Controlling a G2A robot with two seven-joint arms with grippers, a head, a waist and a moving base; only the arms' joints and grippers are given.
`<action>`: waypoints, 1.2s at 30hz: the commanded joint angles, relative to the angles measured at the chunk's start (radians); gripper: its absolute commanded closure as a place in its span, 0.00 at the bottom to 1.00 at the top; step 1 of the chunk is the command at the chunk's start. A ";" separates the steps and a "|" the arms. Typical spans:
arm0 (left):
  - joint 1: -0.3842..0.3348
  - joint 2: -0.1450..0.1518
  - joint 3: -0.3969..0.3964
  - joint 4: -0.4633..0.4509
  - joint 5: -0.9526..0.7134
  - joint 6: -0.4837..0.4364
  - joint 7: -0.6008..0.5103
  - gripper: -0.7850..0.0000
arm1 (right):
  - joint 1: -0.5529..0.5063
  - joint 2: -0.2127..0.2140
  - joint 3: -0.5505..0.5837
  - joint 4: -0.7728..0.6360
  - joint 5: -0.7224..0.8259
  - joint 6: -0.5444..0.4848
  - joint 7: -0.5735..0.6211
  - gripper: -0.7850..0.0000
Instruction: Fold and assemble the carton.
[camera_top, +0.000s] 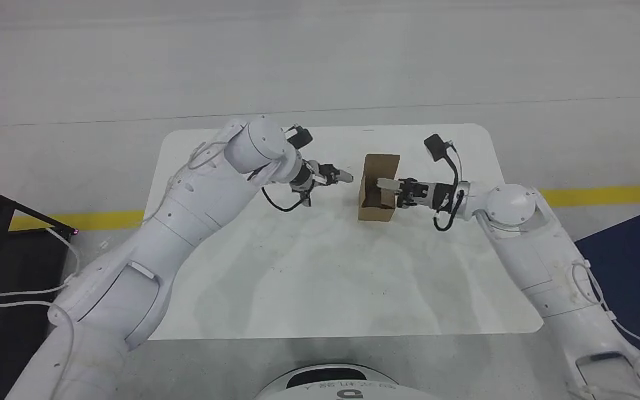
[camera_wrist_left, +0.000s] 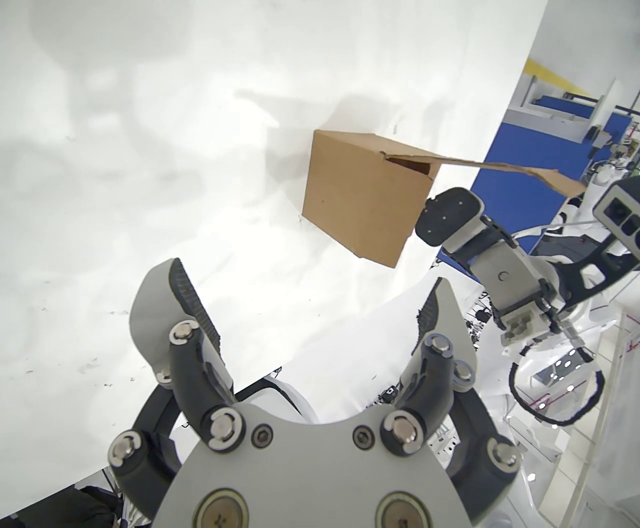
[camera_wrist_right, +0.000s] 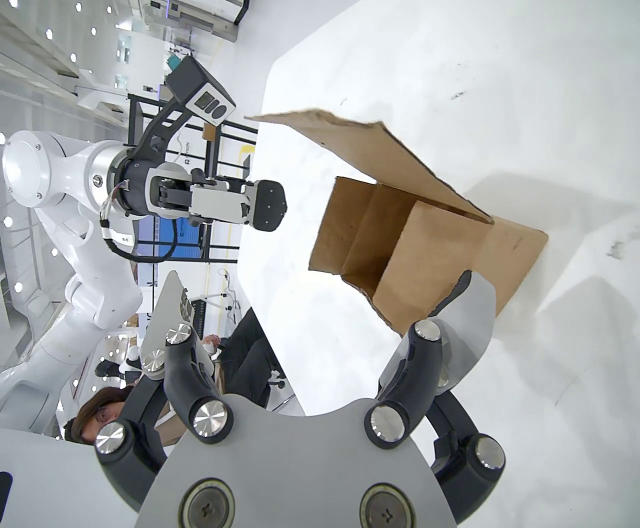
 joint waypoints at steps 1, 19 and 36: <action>-0.018 -0.020 0.024 0.038 -0.012 -0.007 0.010 0.00 | -0.011 0.001 0.014 -0.011 0.033 -0.066 0.002 0.00; -0.082 -0.132 0.112 0.251 -0.049 -0.092 0.066 0.13 | 0.058 -0.011 -0.029 0.089 0.053 0.023 0.065 0.04; -0.157 -0.250 0.210 0.398 0.011 -0.114 0.011 0.15 | 0.101 -0.025 -0.071 0.130 0.059 0.016 0.102 0.20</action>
